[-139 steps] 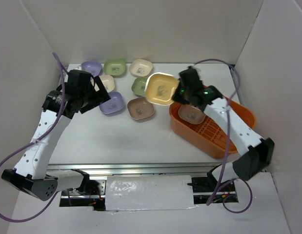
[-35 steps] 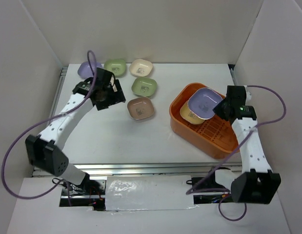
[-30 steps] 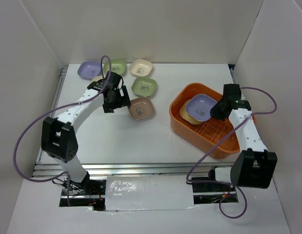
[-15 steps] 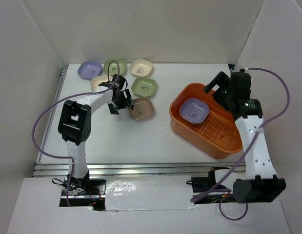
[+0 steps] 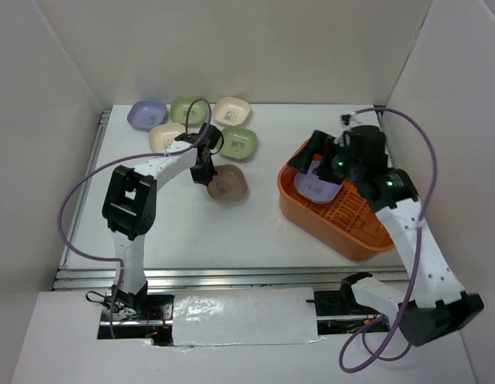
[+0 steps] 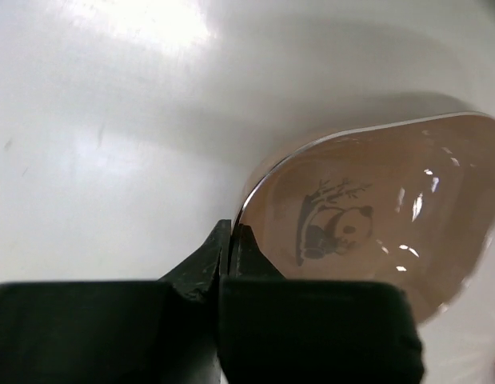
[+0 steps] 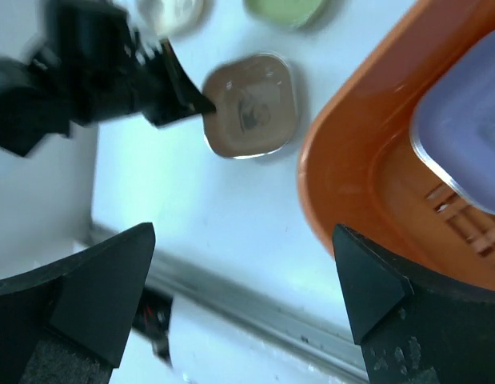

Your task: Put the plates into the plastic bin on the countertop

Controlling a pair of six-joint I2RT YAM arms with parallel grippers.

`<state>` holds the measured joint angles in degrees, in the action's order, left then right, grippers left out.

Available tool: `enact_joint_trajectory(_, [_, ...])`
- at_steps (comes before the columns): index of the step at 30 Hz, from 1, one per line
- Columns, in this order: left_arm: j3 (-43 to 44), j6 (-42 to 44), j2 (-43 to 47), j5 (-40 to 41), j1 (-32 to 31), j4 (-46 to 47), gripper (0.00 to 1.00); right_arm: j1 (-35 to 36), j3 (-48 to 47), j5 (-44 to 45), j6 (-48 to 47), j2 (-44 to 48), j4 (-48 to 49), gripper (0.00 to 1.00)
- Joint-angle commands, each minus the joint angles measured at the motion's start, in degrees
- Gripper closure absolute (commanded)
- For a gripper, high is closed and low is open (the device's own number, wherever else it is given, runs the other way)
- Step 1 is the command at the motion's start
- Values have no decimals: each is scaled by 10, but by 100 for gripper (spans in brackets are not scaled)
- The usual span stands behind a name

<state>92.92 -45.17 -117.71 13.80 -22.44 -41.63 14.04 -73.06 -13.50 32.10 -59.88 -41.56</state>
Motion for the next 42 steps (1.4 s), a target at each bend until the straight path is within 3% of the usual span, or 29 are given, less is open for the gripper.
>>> enact_joint_trajectory(1, [-30, 29, 106, 98, -45, -109, 100, 75, -9, 1, -32, -48, 36, 0])
enact_joint_trajectory(8, [-43, 65, 259, -2, -66, -125, 100, 174, -73, 41, -30, -193, 53, 0])
enact_joint_trajectory(15, [-7, 90, 281, -79, -74, -147, 100, 222, -106, 44, -12, -301, 86, 3])
enact_joint_trajectory(18, [2, 87, 291, -101, -73, -148, 100, 238, -109, 47, 2, -327, 97, 25])
enact_joint_trajectory(19, [6, 85, 295, -105, -73, -147, 97, 240, -108, 50, 5, -330, 98, 50])
enact_joint_trajectory(20, [7, 83, 301, -105, -73, -140, 90, 244, -108, 53, 7, -330, 101, 65])
enact_joint_trajectory(21, [6, 78, 305, -95, -72, -140, 62, 245, -106, 61, 12, -323, 104, 85])
enact_joint_trajectory(22, [8, 71, 309, -87, -68, -142, 50, 247, -97, 74, 24, -315, 108, 100])
enact_joint_trajectory(23, [9, 65, 315, -83, -67, -140, 35, 248, -90, 89, 31, -304, 112, 100])
enact_joint_trajectory(24, [9, 60, 319, -68, -64, -143, 1, 245, -84, 115, 36, -280, 118, 100])
enact_joint_trajectory(31, [53, -6, 353, 35, -22, -170, 1, 126, -98, 221, 66, -191, -15, 100])
enact_joint_trajectory(37, [47, 32, 325, -5, 13, -146, 1, -78, -59, 212, 24, -141, -82, 100])
enact_joint_trajectory(42, [37, 59, 278, -34, 24, -109, 1, -167, 18, 163, 16, -134, -44, 100])
